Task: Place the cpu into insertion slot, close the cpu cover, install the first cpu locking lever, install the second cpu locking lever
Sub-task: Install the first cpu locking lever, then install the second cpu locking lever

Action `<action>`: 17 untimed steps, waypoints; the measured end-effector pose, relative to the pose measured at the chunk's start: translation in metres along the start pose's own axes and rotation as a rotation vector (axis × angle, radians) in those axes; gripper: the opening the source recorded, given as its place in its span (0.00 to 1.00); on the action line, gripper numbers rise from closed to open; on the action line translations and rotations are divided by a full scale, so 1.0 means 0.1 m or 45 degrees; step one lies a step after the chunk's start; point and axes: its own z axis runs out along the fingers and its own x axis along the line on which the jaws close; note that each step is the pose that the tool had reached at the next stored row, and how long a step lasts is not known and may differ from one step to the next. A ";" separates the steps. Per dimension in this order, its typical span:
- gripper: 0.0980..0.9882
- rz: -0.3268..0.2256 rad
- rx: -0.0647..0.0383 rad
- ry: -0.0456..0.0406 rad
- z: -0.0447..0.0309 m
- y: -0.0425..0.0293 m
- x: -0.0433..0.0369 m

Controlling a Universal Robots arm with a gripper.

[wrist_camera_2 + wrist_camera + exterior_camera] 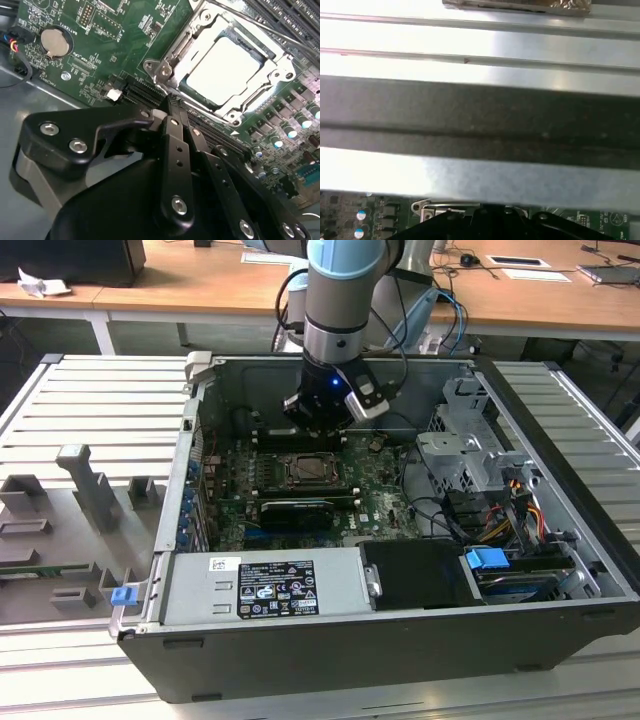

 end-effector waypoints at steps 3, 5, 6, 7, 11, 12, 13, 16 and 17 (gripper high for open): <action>0.01 0.000 0.000 0.000 -0.003 -0.025 0.002; 0.01 0.000 0.000 0.000 -0.004 -0.036 0.003; 0.01 0.000 0.000 0.000 -0.004 -0.042 0.003; 0.01 0.000 0.000 0.000 -0.005 -0.046 0.003; 0.01 0.000 0.000 0.000 -0.007 -0.064 0.005; 0.01 0.000 0.000 0.000 -0.007 -0.068 0.005; 0.01 0.000 0.000 0.000 -0.007 -0.073 0.005; 0.01 0.000 0.000 0.000 -0.009 -0.093 0.006; 0.01 0.000 0.000 0.000 -0.010 -0.102 0.007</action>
